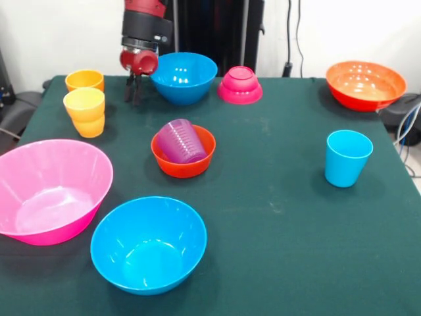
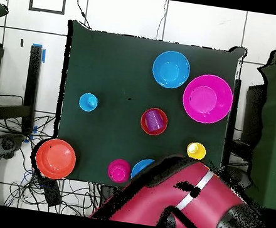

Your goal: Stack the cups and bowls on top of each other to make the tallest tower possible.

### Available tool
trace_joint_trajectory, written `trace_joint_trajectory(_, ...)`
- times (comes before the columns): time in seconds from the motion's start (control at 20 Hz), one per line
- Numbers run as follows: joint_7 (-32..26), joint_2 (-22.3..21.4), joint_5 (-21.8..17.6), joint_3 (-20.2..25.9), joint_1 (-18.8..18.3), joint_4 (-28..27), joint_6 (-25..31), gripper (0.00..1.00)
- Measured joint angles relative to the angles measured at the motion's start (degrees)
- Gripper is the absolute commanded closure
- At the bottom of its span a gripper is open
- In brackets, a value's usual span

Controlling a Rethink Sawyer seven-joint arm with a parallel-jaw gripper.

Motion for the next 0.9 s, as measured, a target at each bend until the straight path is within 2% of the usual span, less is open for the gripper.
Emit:
trace_joint_trajectory(0.05, 0.0, -0.58, -1.51, 0.63, -0.59, 0.0, 0.79, 0.0)
trace_joint_trajectory(0.1, 0.01, -2.01, -5.4, 2.34, -2.44, 0.04, 3.32, 0.0)
trace_joint_trajectory(0.2, 0.01, -4.02, -10.8, 4.88, -5.47, 0.19, 7.66, 0.0)
trace_joint_trajectory(0.25, 0.01, -5.78, -15.36, 7.24, -8.47, 0.36, 12.3, 0.0)
trace_joint_trajectory(0.35, 0.01, -7.64, -19.62, 9.84, -12.15, 0.64, 17.92, 0.0)
trace_joint_trajectory(0.4, 0.01, -9.58, -23.23, 12.63, -16.04, 0.91, 23.96, 0.0)
trace_joint_trajectory(0.5, 0.01, -11.26, -25.09, 15.05, -19.37, 1.14, 29.23, 0.0)
trace_joint_trajectory(0.6, 0.01, -12.25, -25.06, 16.6, -21.08, 1.27, 31.9, 0.0)
trace_joint_trajectory(0.75, 0.0, -11.9, -23.83, 16.46, -20.7, 1.37, 31.53, 0.0)
trace_joint_trajectory(0.9, 0.0, -10.87, -21.38, 14.85, -19.56, 1.66, 28.68, 0.0)
